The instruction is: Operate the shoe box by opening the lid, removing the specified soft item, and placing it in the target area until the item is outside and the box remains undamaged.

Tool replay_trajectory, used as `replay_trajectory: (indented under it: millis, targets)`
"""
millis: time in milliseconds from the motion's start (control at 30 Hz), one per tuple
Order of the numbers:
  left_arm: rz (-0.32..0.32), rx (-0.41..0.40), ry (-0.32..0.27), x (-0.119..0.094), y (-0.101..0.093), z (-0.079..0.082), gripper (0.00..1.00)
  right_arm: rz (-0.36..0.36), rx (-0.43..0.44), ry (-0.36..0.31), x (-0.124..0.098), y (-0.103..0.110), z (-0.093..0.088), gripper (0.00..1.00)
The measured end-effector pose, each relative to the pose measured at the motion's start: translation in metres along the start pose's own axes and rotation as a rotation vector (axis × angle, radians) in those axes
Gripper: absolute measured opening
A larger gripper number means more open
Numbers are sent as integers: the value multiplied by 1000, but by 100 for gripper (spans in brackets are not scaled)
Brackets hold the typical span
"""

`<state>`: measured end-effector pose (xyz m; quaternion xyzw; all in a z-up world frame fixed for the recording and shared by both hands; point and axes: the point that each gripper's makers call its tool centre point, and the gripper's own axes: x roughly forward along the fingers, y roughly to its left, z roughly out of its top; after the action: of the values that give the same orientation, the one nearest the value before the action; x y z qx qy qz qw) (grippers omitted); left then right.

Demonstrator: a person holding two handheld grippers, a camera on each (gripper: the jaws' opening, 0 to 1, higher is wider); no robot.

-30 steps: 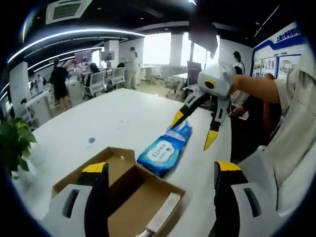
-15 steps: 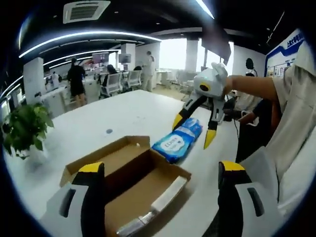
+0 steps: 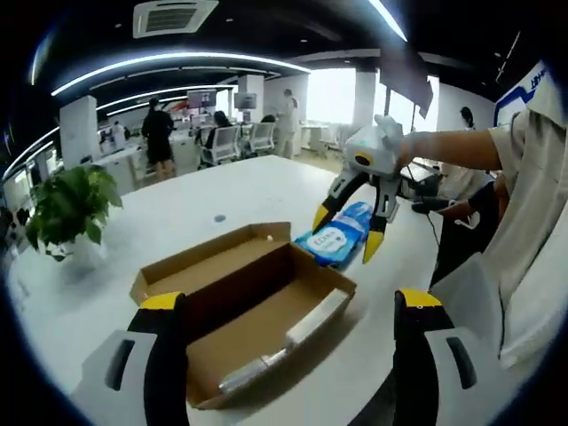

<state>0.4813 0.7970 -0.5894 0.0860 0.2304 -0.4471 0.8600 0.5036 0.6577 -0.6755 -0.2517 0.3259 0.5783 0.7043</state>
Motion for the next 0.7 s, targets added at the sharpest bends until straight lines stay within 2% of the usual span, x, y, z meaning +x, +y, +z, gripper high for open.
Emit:
replay_trajectory:
  millis: [100, 333, 500, 700]
  targets:
    - [11, -4, -14, -5, 1, -2, 100, -3, -10, 25, 11, -1, -1, 55]
    - [43, -20, -3, -11, 5, -15, 99, 0, -52, 89, 33, -1, -5, 54]
    - [62, -48, -9, -13, 5, -22, 98, 12, -66, 104, 46, 0, -3, 54]
    - [92, -64, 12, -18, 7, -36, 98, 36, -65, 127, 58, 0, -5, 53]
